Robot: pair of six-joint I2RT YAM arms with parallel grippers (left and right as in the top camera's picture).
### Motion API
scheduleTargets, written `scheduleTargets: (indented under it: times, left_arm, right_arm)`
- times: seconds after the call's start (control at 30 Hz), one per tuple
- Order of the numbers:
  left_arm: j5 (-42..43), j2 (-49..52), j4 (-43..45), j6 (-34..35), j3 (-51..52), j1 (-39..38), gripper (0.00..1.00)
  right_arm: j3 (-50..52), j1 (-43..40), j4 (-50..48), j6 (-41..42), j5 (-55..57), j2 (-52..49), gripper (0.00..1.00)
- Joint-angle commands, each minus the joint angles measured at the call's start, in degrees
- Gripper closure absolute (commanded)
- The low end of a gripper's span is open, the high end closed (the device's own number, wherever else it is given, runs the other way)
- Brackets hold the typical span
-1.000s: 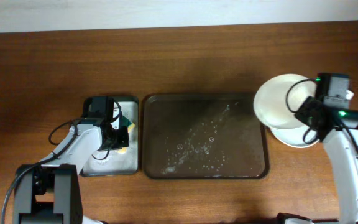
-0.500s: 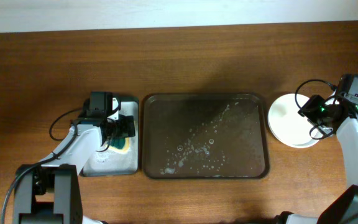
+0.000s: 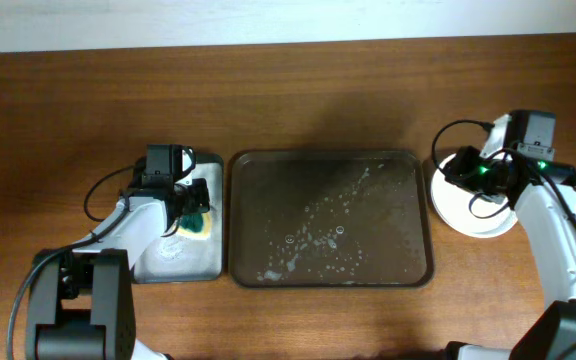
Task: Clean dirty plates on tray and stack at the side
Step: 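Carry the cream plate with the right gripper onto the stack at right, then release the sponge into the grey tray with the left gripper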
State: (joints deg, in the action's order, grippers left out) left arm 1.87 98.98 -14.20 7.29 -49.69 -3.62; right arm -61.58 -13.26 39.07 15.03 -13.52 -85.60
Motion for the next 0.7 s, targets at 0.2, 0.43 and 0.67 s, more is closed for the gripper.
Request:
scheduleTargets:
  times: [0.2,0.43,0.67]
  left_arm:
    - [-0.1,-14.6,-10.7,-0.1,-0.9,0.0,0.01]
    - [3.0,-18.5,-39.5,3.5,-0.2,0.0,0.0]
    - [3.2,-46.5,-29.4,-0.8,13.9,0.0,0.01]
  right_arm:
    - [-0.2,15.2,0.6,-11.5,-0.8,-0.3,0.44]
    - [0.2,17.0,16.1,-11.2,3.9,2.4,0.01]
    - [20.9,17.0,3.9,-8.6,5.9,34.0,0.01]
